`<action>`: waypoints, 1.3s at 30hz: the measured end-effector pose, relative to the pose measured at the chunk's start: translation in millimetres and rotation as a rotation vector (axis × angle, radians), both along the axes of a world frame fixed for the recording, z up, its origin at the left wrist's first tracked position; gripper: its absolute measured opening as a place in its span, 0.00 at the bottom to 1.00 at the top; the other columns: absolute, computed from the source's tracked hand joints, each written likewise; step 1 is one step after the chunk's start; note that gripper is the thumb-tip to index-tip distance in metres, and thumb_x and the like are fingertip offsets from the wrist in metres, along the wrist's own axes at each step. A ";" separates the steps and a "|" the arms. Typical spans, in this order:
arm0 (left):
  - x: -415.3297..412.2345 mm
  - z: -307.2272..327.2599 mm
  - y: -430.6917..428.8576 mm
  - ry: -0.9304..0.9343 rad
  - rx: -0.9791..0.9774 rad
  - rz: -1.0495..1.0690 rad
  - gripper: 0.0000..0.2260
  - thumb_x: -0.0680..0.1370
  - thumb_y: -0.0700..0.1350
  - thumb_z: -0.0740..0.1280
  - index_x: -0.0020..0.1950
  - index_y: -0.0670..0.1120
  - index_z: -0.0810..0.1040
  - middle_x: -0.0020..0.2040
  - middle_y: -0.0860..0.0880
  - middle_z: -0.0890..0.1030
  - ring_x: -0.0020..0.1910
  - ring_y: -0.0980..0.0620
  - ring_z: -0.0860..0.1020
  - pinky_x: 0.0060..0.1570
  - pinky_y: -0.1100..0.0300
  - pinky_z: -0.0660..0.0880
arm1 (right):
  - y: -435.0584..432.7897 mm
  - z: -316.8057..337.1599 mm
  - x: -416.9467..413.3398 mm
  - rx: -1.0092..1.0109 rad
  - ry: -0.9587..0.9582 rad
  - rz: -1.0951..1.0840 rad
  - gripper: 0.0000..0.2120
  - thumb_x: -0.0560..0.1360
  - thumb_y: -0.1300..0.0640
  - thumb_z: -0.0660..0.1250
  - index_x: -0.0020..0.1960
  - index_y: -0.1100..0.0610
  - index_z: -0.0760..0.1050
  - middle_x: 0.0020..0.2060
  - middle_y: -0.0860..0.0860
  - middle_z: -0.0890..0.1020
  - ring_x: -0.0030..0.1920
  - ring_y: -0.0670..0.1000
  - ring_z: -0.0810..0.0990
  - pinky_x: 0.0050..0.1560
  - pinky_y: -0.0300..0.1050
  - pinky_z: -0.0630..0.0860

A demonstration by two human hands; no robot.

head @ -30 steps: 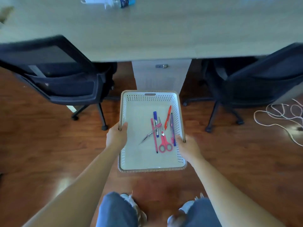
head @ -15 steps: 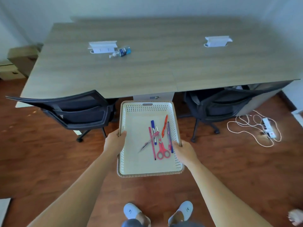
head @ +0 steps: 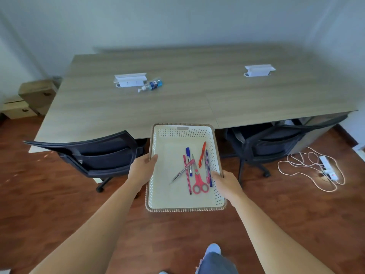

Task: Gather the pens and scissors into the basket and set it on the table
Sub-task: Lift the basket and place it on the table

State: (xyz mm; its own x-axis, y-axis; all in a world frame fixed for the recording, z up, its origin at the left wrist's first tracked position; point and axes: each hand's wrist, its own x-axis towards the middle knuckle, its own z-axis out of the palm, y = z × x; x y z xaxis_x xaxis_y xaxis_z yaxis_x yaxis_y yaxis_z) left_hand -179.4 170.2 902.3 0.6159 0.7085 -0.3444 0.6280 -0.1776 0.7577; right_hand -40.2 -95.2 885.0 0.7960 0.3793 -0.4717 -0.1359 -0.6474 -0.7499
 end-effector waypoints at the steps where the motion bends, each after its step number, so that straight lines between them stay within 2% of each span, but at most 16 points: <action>1: 4.7 1.8 3.9 0.002 0.009 -0.003 0.18 0.85 0.58 0.61 0.66 0.53 0.85 0.48 0.54 0.86 0.46 0.53 0.83 0.43 0.57 0.75 | 3.3 1.3 5.0 -0.003 -0.003 0.008 0.11 0.86 0.46 0.62 0.52 0.42 0.83 0.52 0.51 0.90 0.52 0.58 0.89 0.56 0.60 0.86; 4: 25.2 8.7 18.8 -0.014 0.016 0.008 0.18 0.85 0.58 0.62 0.67 0.54 0.84 0.49 0.54 0.86 0.47 0.54 0.82 0.43 0.57 0.74 | 19.5 4.9 29.4 -0.001 -0.014 0.009 0.12 0.85 0.46 0.62 0.46 0.42 0.81 0.52 0.54 0.90 0.52 0.59 0.89 0.58 0.64 0.84; 8: 59.2 13.0 43.0 -0.022 0.019 0.010 0.16 0.84 0.58 0.63 0.63 0.54 0.86 0.49 0.53 0.87 0.53 0.47 0.85 0.52 0.52 0.78 | 43.1 7.6 68.8 0.012 -0.020 0.016 0.10 0.86 0.47 0.62 0.51 0.45 0.81 0.51 0.52 0.89 0.51 0.54 0.88 0.59 0.59 0.83; 10: 81.3 15.0 56.1 -0.015 0.029 0.007 0.15 0.84 0.59 0.64 0.61 0.54 0.85 0.50 0.51 0.87 0.53 0.46 0.84 0.52 0.52 0.77 | 57.2 6.6 93.7 0.022 -0.014 0.041 0.10 0.87 0.48 0.61 0.52 0.45 0.81 0.50 0.51 0.88 0.50 0.52 0.87 0.59 0.58 0.83; 14: 129.7 18.1 83.6 -0.014 0.033 0.002 0.08 0.84 0.59 0.65 0.46 0.61 0.78 0.48 0.52 0.84 0.43 0.51 0.81 0.46 0.56 0.76 | 86.2 -1.6 153.0 0.024 -0.009 0.063 0.19 0.86 0.48 0.61 0.60 0.61 0.84 0.54 0.62 0.88 0.55 0.65 0.87 0.48 0.56 0.83; 17: 165.2 17.9 107.6 0.002 0.005 0.033 0.06 0.82 0.59 0.67 0.49 0.61 0.82 0.49 0.50 0.89 0.47 0.50 0.85 0.52 0.54 0.80 | 107.7 -1.3 198.8 0.015 0.009 0.105 0.21 0.85 0.47 0.61 0.59 0.63 0.83 0.54 0.64 0.88 0.56 0.68 0.86 0.51 0.62 0.85; 19: 187.0 15.0 122.6 0.010 -0.011 0.052 0.10 0.80 0.60 0.69 0.50 0.57 0.86 0.47 0.49 0.90 0.48 0.47 0.87 0.55 0.49 0.82 | 121.1 0.4 225.3 0.023 0.020 0.125 0.20 0.86 0.46 0.61 0.57 0.61 0.84 0.54 0.63 0.88 0.55 0.67 0.87 0.47 0.56 0.84; 23: 225.6 14.0 141.6 0.003 -0.027 0.105 0.10 0.81 0.55 0.70 0.52 0.52 0.87 0.34 0.52 0.85 0.36 0.47 0.83 0.40 0.55 0.79 | 146.4 0.8 272.3 0.009 0.006 0.154 0.24 0.85 0.45 0.60 0.59 0.65 0.82 0.52 0.65 0.87 0.53 0.69 0.86 0.41 0.50 0.78; 24: 234.0 13.7 145.0 0.006 -0.039 0.116 0.09 0.82 0.55 0.70 0.50 0.52 0.86 0.35 0.52 0.86 0.36 0.47 0.83 0.40 0.57 0.79 | 152.4 0.5 282.0 0.004 0.003 0.166 0.23 0.86 0.46 0.60 0.60 0.66 0.82 0.52 0.66 0.87 0.53 0.69 0.86 0.40 0.50 0.78; 26: 249.7 10.8 156.0 0.023 -0.050 0.123 0.07 0.82 0.55 0.69 0.48 0.55 0.85 0.44 0.50 0.89 0.45 0.47 0.87 0.46 0.56 0.81 | 164.3 0.8 299.7 -0.002 0.001 0.185 0.20 0.86 0.48 0.60 0.57 0.62 0.84 0.50 0.63 0.88 0.49 0.65 0.88 0.42 0.54 0.82; 28: 267.0 9.9 170.4 0.020 -0.066 0.128 0.08 0.82 0.55 0.69 0.52 0.55 0.86 0.49 0.50 0.90 0.49 0.48 0.86 0.51 0.56 0.81 | 177.8 -0.3 317.8 -0.017 0.014 0.191 0.15 0.87 0.49 0.60 0.52 0.51 0.84 0.47 0.55 0.89 0.48 0.56 0.89 0.51 0.54 0.85; 29: 272.3 9.4 174.7 0.015 -0.072 0.124 0.10 0.82 0.56 0.69 0.54 0.53 0.87 0.50 0.50 0.90 0.48 0.50 0.86 0.52 0.56 0.81 | 181.8 -0.1 322.7 -0.015 0.018 0.193 0.13 0.87 0.49 0.60 0.52 0.48 0.82 0.47 0.51 0.89 0.48 0.54 0.88 0.53 0.55 0.86; 31: 289.7 7.6 191.5 0.005 -0.090 0.111 0.12 0.83 0.56 0.68 0.56 0.51 0.87 0.51 0.50 0.89 0.47 0.51 0.86 0.47 0.59 0.79 | 199.2 -5.2 341.4 -0.005 0.021 0.192 0.11 0.87 0.49 0.60 0.55 0.48 0.81 0.47 0.47 0.87 0.50 0.51 0.87 0.51 0.50 0.85; 34: 319.4 -1.7 220.4 -0.017 -0.134 0.086 0.13 0.83 0.57 0.67 0.58 0.51 0.87 0.52 0.48 0.90 0.52 0.47 0.88 0.57 0.51 0.82 | 228.1 -13.7 367.9 -0.018 0.017 0.182 0.12 0.88 0.47 0.59 0.56 0.48 0.81 0.47 0.48 0.88 0.48 0.51 0.88 0.45 0.48 0.83; 36: 338.7 -11.4 241.2 -0.013 -0.156 0.062 0.13 0.83 0.56 0.66 0.59 0.51 0.86 0.52 0.49 0.90 0.53 0.45 0.88 0.61 0.45 0.81 | 245.6 -16.8 384.0 -0.029 0.014 0.172 0.13 0.89 0.47 0.58 0.53 0.47 0.80 0.46 0.50 0.89 0.47 0.54 0.89 0.47 0.54 0.86; 39: 376.5 -29.0 275.6 0.010 -0.129 0.052 0.11 0.83 0.51 0.64 0.53 0.49 0.86 0.45 0.49 0.88 0.46 0.43 0.86 0.52 0.48 0.81 | 277.1 -30.1 414.8 -0.057 0.010 0.162 0.17 0.89 0.45 0.58 0.54 0.51 0.83 0.48 0.57 0.90 0.50 0.62 0.89 0.54 0.61 0.85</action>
State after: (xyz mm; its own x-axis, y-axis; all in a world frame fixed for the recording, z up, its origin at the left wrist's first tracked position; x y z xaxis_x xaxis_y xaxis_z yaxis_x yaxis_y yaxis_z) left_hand 197.1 445.8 873.3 0.5757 0.6888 -0.4405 0.6411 -0.0459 0.7661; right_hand 374.6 181.9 854.9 0.7216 0.4749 -0.5038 -0.0338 -0.7026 -0.7108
